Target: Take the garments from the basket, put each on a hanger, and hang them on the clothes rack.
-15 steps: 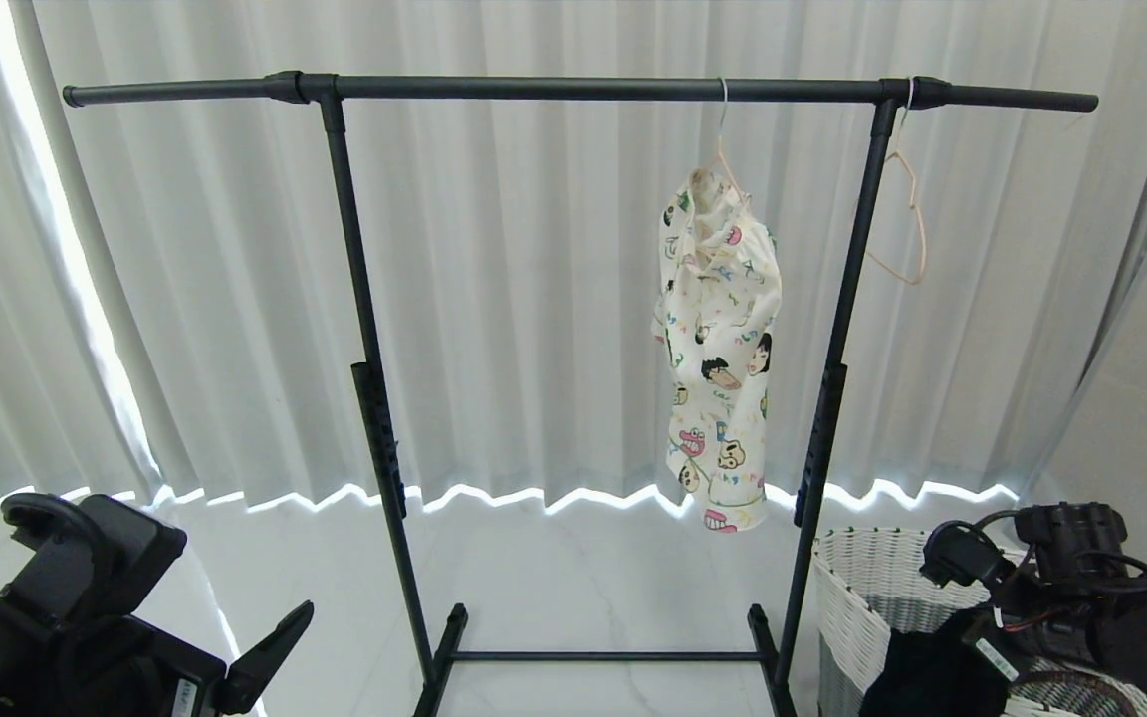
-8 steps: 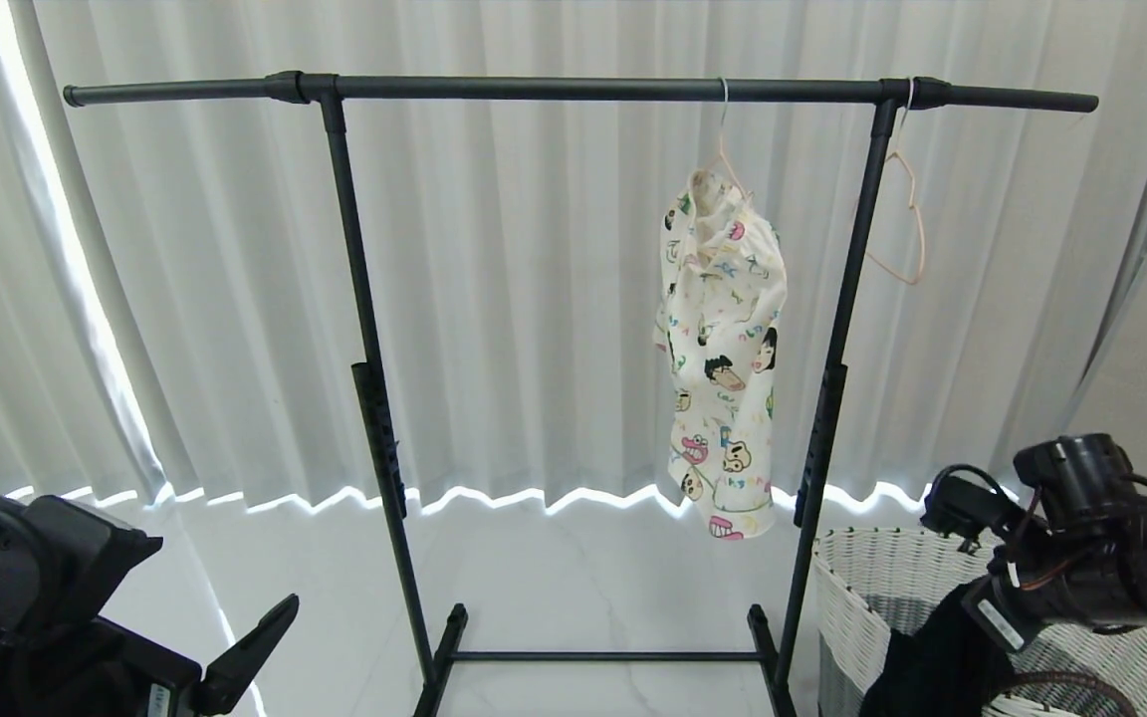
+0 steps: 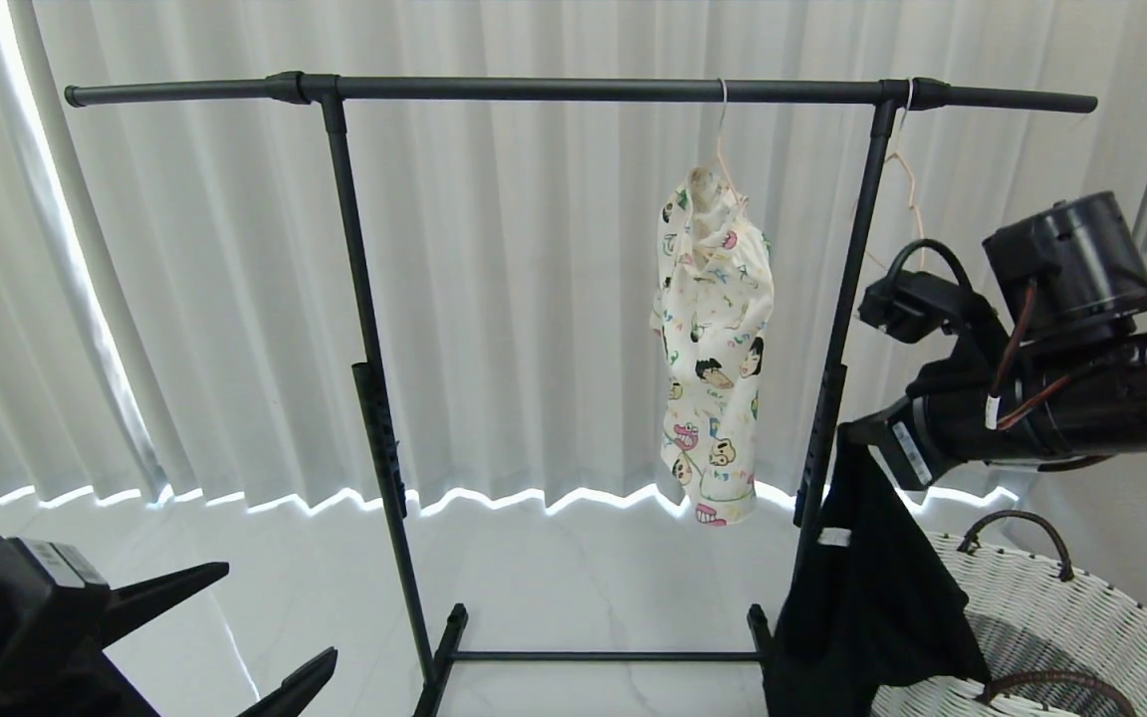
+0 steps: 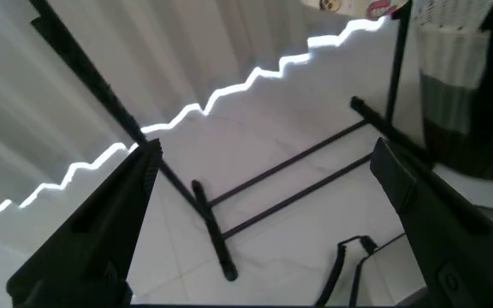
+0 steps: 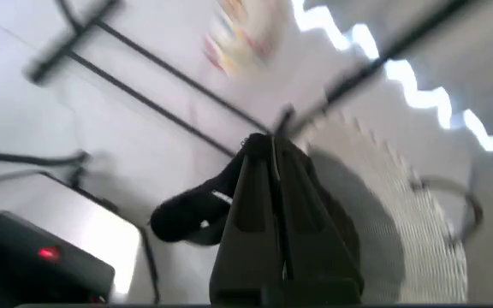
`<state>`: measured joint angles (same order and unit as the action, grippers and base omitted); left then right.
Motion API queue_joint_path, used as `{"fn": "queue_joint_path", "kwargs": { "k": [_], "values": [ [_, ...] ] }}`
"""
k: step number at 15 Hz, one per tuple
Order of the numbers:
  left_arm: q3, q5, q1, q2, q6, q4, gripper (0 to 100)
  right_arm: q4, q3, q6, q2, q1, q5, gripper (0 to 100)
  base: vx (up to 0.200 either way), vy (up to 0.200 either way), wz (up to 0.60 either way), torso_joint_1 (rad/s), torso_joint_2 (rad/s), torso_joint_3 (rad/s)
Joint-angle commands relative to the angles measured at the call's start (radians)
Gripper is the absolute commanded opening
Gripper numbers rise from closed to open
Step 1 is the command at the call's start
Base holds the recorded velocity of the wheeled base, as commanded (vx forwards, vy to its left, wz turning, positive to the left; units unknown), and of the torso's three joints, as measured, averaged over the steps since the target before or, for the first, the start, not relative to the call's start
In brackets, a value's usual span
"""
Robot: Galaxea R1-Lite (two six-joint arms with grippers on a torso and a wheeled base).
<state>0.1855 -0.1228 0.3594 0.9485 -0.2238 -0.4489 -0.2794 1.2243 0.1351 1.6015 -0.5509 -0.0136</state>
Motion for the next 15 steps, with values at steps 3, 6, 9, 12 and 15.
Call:
{"fn": "queue_joint_path", "kwargs": {
  "k": [3,6,9,12,15],
  "values": [
    [0.218,-0.124,0.092,0.113,0.106,-0.001,100,-0.011,0.143,-0.019,0.034,-0.106,0.047,0,0.0,0.0,0.0,0.0,0.0,0.0],
    [0.376,-0.121,0.28,0.319,0.121,-0.001,100,-0.006,0.204,-0.055,0.046,-0.162,0.126,0,0.0,0.0,0.0,0.0,0.0,0.0],
    [0.486,-0.09,0.366,0.513,0.107,-0.001,100,-0.006,0.204,-0.057,0.041,-0.196,0.147,0,0.0,0.0,0.0,0.0,0.0,0.0],
    [0.631,-0.087,0.458,0.697,0.11,-0.001,100,-0.004,0.205,-0.057,0.028,-0.212,0.202,0,0.0,0.0,0.0,0.0,0.0,0.0],
    [0.641,-0.087,0.474,0.791,0.113,-0.001,100,-0.003,0.204,-0.058,0.026,-0.225,0.204,0,0.0,0.0,0.0,0.0,0.0,0.0]
  ]
}}
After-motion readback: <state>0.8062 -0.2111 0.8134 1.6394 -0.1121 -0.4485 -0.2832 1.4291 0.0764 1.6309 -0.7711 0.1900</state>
